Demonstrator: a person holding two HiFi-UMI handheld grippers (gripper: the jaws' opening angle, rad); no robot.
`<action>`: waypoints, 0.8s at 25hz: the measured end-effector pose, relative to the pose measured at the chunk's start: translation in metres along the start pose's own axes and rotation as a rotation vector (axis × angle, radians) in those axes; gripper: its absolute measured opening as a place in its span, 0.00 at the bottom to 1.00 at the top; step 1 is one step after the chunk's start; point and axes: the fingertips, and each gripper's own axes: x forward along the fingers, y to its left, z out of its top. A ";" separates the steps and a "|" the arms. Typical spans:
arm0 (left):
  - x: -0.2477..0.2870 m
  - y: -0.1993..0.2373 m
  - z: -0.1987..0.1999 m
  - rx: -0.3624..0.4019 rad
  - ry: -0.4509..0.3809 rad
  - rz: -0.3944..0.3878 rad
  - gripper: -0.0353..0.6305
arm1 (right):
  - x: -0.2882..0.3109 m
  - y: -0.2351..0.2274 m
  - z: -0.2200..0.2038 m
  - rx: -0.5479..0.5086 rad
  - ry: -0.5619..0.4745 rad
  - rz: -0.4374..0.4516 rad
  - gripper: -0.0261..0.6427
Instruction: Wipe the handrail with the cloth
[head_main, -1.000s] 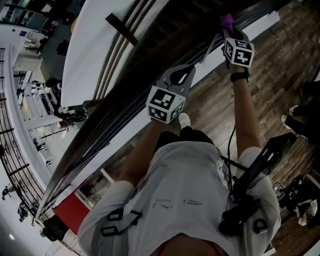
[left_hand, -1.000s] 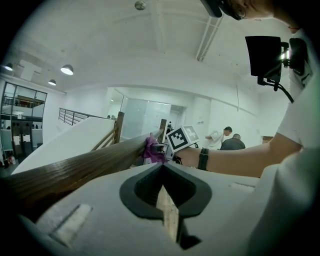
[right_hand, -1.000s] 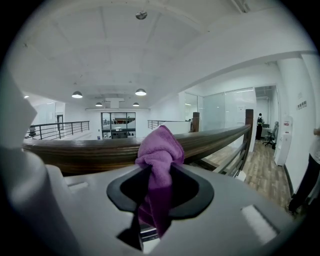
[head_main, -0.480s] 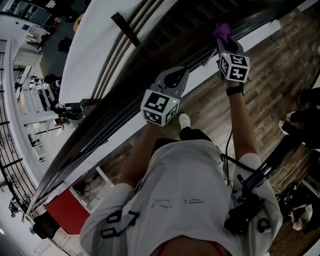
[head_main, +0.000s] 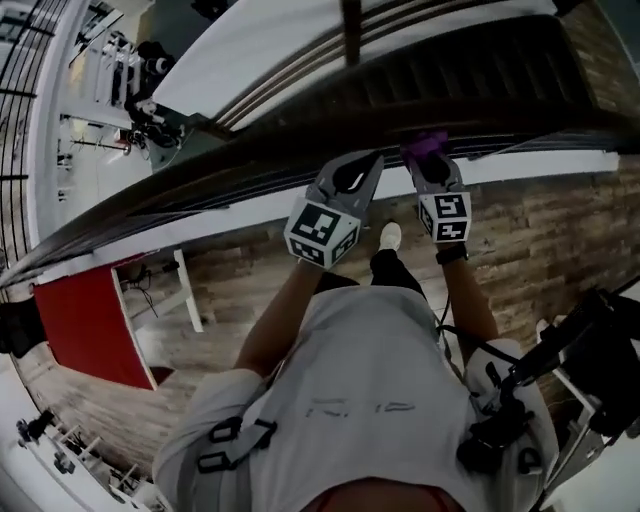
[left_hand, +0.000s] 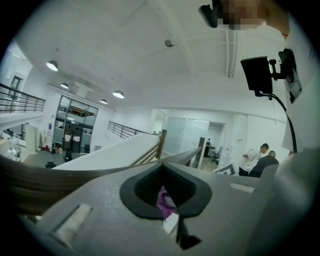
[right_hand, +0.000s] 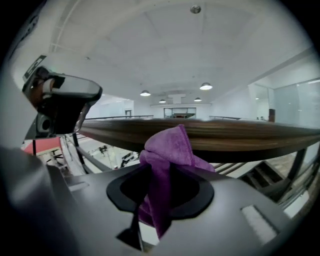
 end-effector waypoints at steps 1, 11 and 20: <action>-0.022 0.014 -0.003 -0.011 -0.004 0.041 0.06 | 0.009 0.032 -0.004 -0.016 0.016 0.053 0.20; -0.272 0.140 -0.052 -0.132 -0.062 0.503 0.06 | 0.099 0.358 -0.011 -0.284 0.057 0.567 0.20; -0.439 0.226 -0.101 -0.216 -0.090 0.789 0.06 | 0.189 0.565 0.004 -0.419 0.015 0.749 0.20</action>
